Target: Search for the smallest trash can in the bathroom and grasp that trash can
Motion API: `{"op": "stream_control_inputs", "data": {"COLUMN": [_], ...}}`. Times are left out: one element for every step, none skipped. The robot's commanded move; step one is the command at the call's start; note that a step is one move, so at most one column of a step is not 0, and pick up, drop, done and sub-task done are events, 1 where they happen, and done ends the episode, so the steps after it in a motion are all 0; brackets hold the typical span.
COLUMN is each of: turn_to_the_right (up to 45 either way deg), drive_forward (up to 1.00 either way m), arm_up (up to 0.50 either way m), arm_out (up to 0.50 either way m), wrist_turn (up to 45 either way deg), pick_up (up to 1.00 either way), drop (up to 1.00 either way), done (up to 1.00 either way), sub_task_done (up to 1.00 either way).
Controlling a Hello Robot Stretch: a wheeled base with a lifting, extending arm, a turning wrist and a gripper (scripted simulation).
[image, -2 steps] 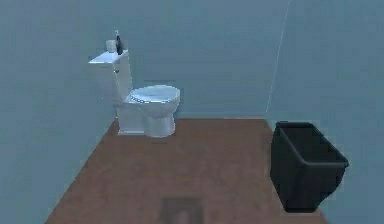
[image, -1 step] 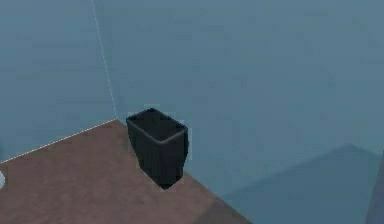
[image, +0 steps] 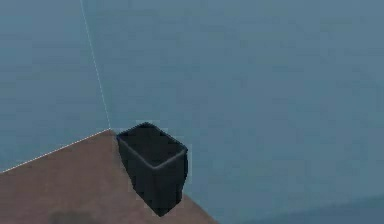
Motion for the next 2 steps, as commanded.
{"op": "stream_control_inputs", "data": {"turn_to_the_right": [30.0, 0.0], "drive_forward": [0.0, 0.25], "arm_up": [0.0, 0.0], "arm_out": [0.0, 0.0], "wrist_turn": [0.0, 0.0], "pick_up": [0.0, 0.0], "drop": [0.0, 0.0], "done": [0.0, 0.0], "sub_task_done": [0.0, 0.0]}}
